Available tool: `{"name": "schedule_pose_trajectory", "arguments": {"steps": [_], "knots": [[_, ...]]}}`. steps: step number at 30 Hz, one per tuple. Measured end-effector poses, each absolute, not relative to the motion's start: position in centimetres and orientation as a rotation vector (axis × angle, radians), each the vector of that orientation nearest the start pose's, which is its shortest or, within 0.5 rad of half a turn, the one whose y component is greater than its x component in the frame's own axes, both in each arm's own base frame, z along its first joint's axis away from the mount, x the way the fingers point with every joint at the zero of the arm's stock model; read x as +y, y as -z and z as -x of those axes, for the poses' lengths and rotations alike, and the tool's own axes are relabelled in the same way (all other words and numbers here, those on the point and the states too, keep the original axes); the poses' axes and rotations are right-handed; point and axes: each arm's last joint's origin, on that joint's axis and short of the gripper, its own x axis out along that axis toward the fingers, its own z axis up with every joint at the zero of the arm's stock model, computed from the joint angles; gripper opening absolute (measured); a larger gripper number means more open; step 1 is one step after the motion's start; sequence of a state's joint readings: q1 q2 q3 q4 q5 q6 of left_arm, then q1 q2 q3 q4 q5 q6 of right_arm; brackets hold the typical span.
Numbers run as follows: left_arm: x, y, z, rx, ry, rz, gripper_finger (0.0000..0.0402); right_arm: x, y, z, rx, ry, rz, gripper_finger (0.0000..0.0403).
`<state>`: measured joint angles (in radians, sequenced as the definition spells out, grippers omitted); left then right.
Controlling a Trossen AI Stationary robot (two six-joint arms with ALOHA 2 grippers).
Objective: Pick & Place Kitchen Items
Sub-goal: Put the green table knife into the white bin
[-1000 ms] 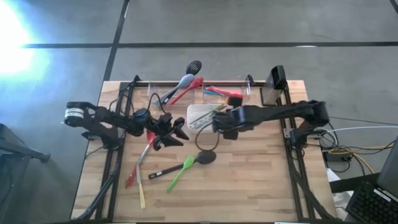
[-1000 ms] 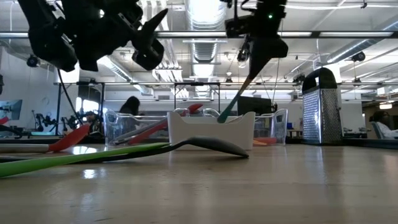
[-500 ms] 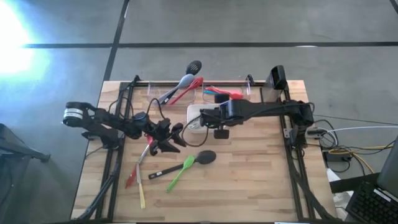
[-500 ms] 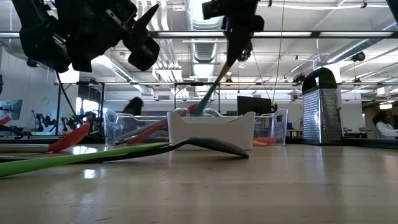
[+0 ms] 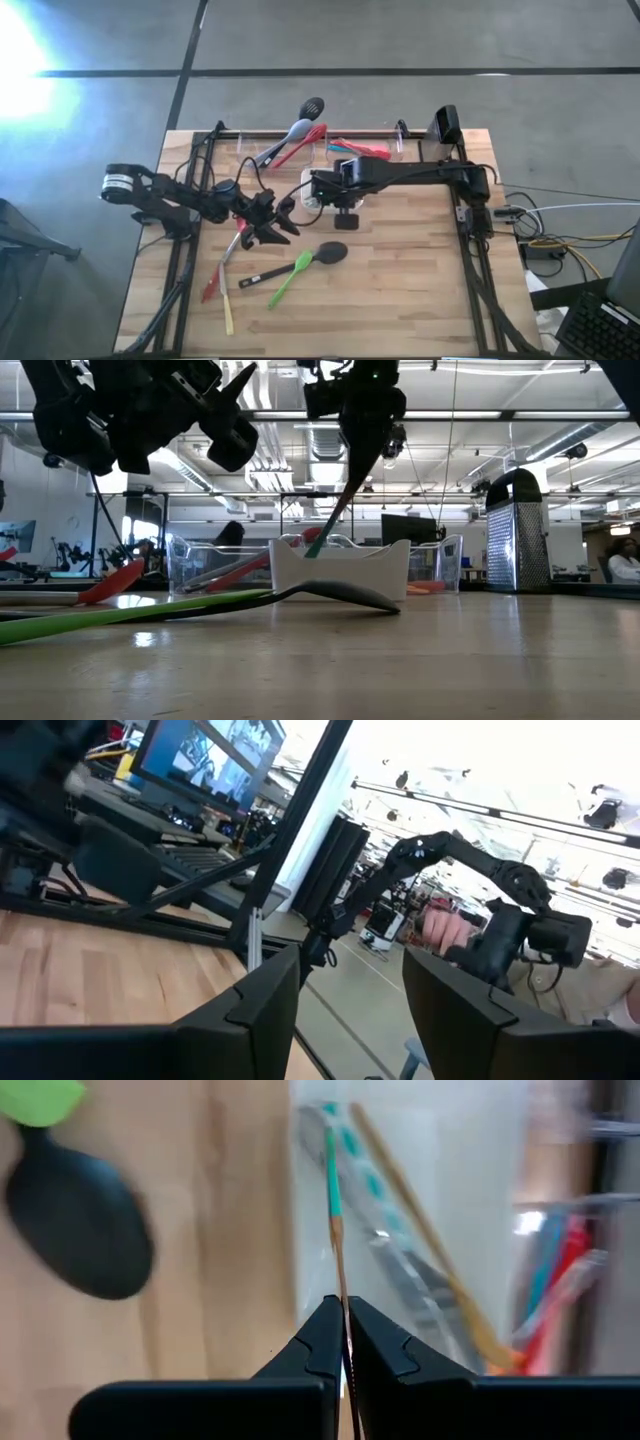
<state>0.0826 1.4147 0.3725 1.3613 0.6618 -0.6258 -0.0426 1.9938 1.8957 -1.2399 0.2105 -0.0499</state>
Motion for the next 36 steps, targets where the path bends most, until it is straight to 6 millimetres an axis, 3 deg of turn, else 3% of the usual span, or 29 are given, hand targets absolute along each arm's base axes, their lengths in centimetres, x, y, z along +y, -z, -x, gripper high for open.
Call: {"name": "schedule_pose_trajectory", "arguments": {"steps": [9, 24, 36], "knots": [[0.2, -21.1, -24.1, -0.110, 0.646, 0.487, 0.0182, -5.0, -27.3, -40.4, 1.333, 0.164, 0.048, 0.0007], [0.2, -21.1, -24.1, -0.110, 0.646, 0.488, 0.0179, -9.8, -24.5, -39.2, 1.378, 0.201, -0.033, 0.0008], [0.2, -21.1, -24.1, -0.110, 0.646, 0.488, 0.0179, -10.3, -24.3, -39.0, 1.388, 0.244, -0.008, 0.0018]]}}
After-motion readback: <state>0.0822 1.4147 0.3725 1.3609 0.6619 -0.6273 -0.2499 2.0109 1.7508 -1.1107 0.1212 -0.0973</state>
